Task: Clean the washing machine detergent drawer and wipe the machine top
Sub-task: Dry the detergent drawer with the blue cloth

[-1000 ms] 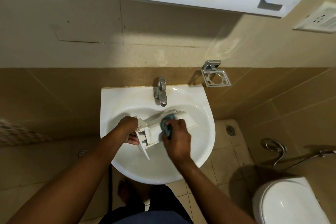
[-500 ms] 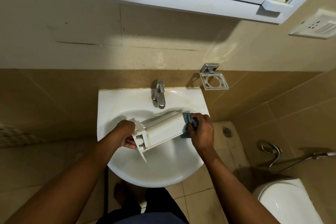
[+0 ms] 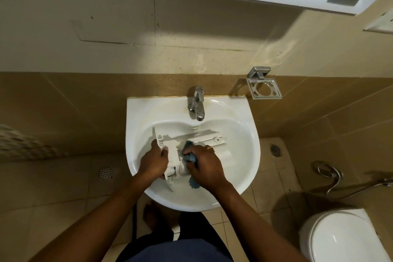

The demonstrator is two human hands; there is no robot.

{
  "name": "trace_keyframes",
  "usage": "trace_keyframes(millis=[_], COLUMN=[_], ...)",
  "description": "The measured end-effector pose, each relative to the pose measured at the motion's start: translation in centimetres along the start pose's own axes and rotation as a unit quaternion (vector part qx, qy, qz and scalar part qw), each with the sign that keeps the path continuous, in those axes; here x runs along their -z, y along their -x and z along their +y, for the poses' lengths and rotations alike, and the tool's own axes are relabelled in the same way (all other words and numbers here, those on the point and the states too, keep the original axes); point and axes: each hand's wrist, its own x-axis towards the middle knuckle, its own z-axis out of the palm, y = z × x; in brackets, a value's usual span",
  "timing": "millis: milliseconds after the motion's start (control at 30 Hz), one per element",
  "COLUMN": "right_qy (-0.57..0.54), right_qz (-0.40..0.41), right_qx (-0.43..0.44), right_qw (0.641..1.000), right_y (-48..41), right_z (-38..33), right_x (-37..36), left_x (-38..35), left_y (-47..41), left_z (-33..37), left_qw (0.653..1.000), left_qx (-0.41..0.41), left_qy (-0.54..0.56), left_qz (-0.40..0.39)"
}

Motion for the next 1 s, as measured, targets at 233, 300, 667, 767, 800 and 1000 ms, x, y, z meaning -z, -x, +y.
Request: trace_keyframes(millis=[233,300,667,767,800,1000], right_qy=[-0.058,-0.065,-0.069,0.056,0.102,0.139], right_qz=[-0.057,-0.053,-0.087,-0.047,-0.031,0.09], right_qx=[-0.022,-0.03,-0.018,-0.035,-0.04,-0.114], right_qw=[0.996,0.996,0.994,0.997,0.993,0.98], right_y=[-1.2,-1.1,-1.2,-2.0,-2.0,-1.0], right_z=[-0.2,0.2,2.1,4.0,4.7,8.3], right_x=[-1.1,-1.0,1.5,4.2,5.1,8.6], left_x=[-0.6,-0.7,-2.0,-2.4,-2.5,-2.2], left_y=[0.0,-0.6,-2.5,-1.9,-1.6,-0.2], left_z=[0.2,1.1,2.7,2.0,1.9,1.1], left_qw=[0.999,0.996,0.992,0.99,0.987,0.975], left_qx=[0.003,0.054,0.048,0.004,-0.008,-0.053], left_qy=[0.026,0.064,-0.034,-0.021,-0.019,-0.001], left_qz=[0.022,0.025,0.114,0.143,0.159,0.214])
